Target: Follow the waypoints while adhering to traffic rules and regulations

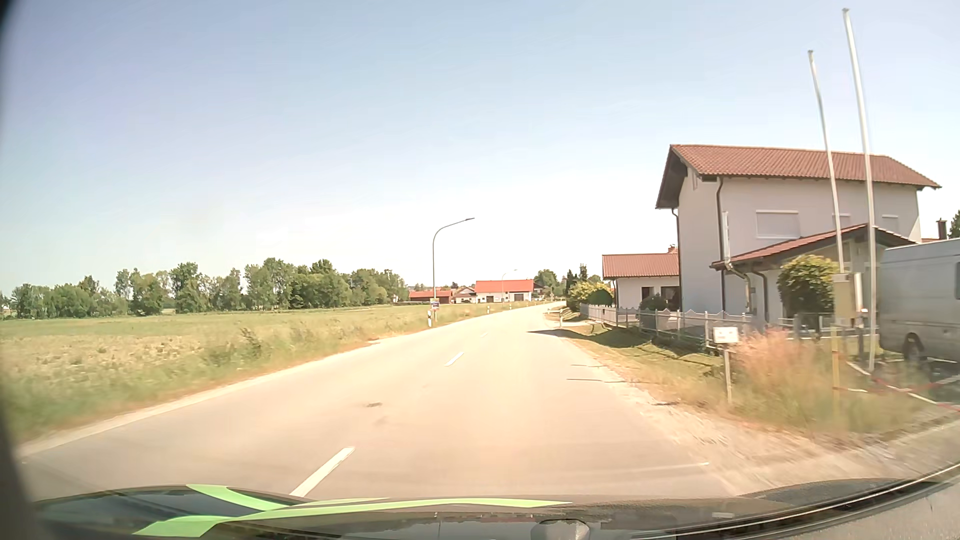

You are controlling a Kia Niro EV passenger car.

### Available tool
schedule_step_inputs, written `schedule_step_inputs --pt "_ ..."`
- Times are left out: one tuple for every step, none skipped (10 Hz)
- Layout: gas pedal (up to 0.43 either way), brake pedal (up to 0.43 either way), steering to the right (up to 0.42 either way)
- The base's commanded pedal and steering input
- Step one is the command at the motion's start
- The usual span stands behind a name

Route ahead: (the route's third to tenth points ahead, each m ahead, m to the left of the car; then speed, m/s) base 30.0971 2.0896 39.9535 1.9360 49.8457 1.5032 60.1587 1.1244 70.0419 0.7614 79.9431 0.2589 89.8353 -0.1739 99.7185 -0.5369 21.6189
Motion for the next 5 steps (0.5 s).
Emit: schedule_step_inputs --pt "0.169 0.0 -0.001" --pt "0.169 0.0 -0.001" --pt "0.177 0.0 0.0" --pt "0.209 0.0 0.0" --pt "0.228 0.0 0.0"
